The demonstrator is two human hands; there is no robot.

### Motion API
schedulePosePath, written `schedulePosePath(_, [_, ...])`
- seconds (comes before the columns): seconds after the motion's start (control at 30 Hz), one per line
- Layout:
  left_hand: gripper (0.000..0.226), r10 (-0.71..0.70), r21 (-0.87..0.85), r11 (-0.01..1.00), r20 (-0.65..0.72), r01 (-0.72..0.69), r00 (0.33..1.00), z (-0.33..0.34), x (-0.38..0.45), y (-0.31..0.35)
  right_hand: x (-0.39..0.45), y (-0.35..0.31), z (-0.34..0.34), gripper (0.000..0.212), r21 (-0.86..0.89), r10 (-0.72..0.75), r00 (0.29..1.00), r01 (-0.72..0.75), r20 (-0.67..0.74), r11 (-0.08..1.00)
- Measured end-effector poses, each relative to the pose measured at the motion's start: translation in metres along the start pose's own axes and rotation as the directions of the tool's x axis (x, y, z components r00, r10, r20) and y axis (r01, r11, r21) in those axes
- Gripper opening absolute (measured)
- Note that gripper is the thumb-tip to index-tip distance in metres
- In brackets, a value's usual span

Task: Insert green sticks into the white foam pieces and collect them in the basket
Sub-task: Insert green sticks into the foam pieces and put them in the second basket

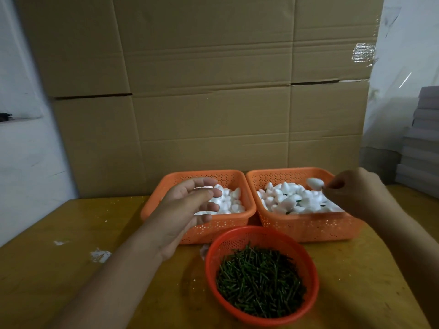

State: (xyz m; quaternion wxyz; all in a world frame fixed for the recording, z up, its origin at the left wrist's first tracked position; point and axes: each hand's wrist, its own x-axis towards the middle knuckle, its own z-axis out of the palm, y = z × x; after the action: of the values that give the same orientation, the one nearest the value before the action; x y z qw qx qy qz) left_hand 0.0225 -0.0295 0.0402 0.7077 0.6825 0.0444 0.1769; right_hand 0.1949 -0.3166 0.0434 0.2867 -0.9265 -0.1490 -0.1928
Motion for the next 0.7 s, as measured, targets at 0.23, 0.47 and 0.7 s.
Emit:
schedulePosePath(0.23, [0.017, -0.022, 0.031, 0.999, 0.024, 0.022, 0.999, 0.000, 0.000, -0.002, -0.005, -0.013, 0.022, 0.024, -0.063, -0.029, 0.995, 0.036, 0.098, 0.997])
schedulePosePath(0.47, [0.018, -0.020, 0.034, 0.999, -0.002, 0.020, 1.000, -0.002, 0.000, 0.001, -0.002, -0.012, 0.018, 0.025, 0.001, -0.151, 0.988, 0.151, 0.003, 0.988])
schedulePosePath(0.7, [0.018, -0.020, 0.029, 0.999, -0.017, 0.020, 1.000, -0.001, 0.000, 0.002, 0.000, 0.001, 0.015, 0.023, -0.313, 0.068, 0.992, -0.030, 0.110, 0.949])
